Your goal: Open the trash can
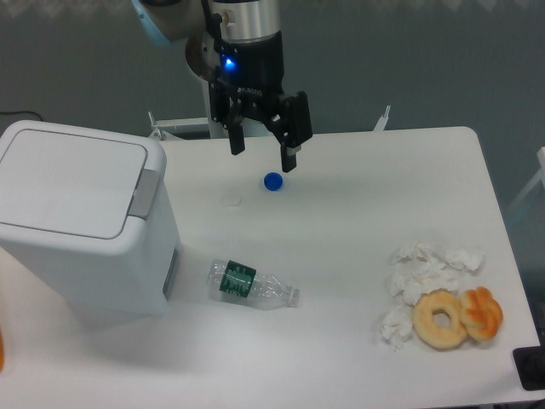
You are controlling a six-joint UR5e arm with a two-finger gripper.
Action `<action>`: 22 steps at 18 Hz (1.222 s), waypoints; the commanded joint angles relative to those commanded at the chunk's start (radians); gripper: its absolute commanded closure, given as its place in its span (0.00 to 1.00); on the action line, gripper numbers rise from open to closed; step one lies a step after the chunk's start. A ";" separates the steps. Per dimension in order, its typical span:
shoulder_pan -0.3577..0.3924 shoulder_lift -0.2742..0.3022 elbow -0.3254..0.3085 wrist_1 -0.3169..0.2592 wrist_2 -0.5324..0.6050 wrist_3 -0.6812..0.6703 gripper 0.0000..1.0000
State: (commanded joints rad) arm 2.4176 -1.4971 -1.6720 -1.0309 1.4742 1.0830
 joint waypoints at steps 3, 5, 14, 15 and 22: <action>0.000 -0.003 0.011 0.000 -0.003 -0.002 0.00; 0.000 -0.003 0.011 0.002 -0.003 -0.002 0.00; -0.003 -0.006 0.006 0.003 -0.006 -0.081 0.00; -0.005 -0.008 0.008 0.003 -0.008 -0.109 0.00; -0.020 -0.014 0.018 0.003 -0.009 -0.268 0.00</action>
State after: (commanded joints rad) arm 2.3977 -1.5110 -1.6536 -1.0278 1.4650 0.8149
